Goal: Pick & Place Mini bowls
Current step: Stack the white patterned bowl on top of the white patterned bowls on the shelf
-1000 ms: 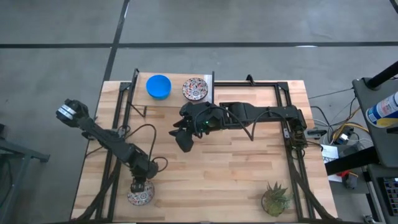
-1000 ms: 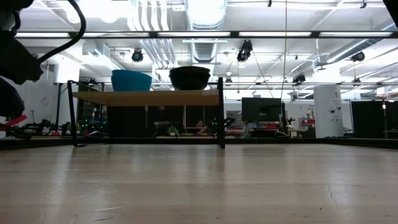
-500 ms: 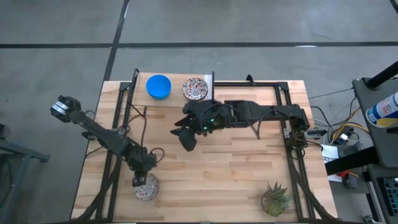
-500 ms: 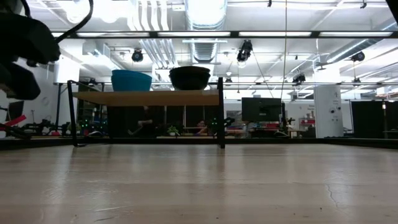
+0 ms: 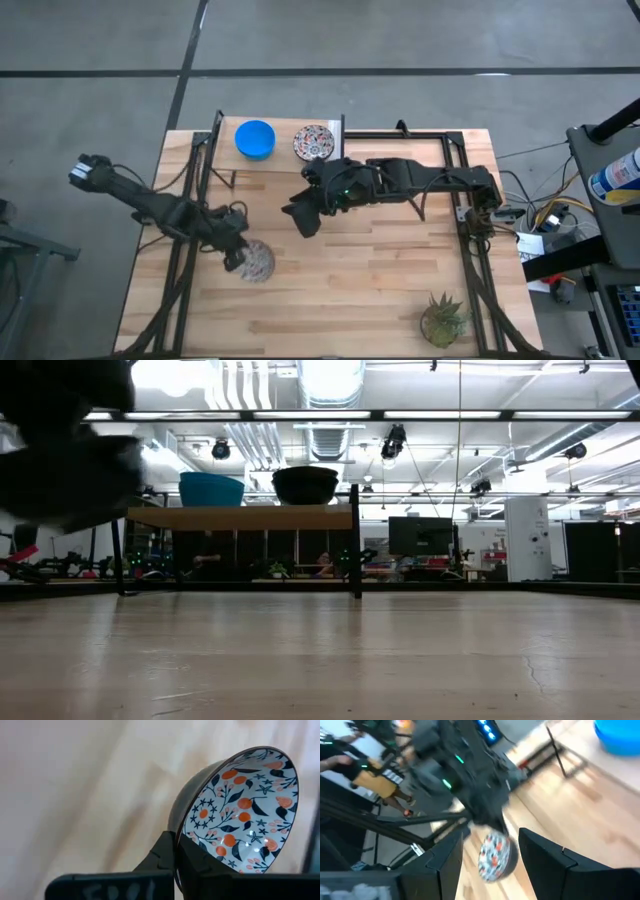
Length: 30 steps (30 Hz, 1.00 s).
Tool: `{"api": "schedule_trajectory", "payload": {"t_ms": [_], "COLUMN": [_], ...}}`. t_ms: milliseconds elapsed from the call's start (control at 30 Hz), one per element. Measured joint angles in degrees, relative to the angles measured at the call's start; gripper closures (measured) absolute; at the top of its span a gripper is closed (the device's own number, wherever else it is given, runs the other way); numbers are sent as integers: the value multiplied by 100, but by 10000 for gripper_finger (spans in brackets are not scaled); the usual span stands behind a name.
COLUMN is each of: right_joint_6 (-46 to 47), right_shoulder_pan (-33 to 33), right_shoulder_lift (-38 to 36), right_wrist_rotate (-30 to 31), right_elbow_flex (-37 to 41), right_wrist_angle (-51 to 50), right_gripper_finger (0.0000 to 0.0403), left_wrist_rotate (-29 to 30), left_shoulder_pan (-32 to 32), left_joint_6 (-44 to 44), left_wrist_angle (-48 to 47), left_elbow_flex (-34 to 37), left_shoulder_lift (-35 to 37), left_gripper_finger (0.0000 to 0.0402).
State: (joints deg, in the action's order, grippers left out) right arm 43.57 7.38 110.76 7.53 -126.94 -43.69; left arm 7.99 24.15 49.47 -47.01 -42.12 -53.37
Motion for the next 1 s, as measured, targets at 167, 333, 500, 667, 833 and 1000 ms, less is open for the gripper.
{"api": "schedule_trajectory", "payload": {"t_ms": [167, 333, 500, 667, 833, 1000], "right_joint_6": [562, 928, 1366, 1706, 1819, 2014], "right_shoulder_pan": [-11, -11, -15, -15, -31, -103], "right_shoulder_lift": [24, 24, 24, 26, 26, 26], "right_wrist_rotate": [184, 571, 782, 1046, 1236, 1373], "right_elbow_flex": [12, 44, 49, 112, 152, 204], "right_wrist_angle": [-492, -876, -1238, -1363, -1358, -1650], "right_gripper_finger": [216, 216, 216, 216, 216, 216], "left_wrist_rotate": [757, 486, 202, -109, -279, -293], "left_shoulder_pan": [-480, -1282, -2096, -2709, -3052, -3135], "left_joint_6": [339, 351, -117, -549, -951, -1292], "left_wrist_angle": [-654, -1014, -1189, -1230, -1270, -1379], "left_elbow_flex": [-711, -1477, -2167, -2740, -3247, -3814], "left_shoulder_lift": [-69, -188, -315, -584, -1031, -1512], "left_gripper_finger": [401, 401, 401, 401, 401, 401]}}
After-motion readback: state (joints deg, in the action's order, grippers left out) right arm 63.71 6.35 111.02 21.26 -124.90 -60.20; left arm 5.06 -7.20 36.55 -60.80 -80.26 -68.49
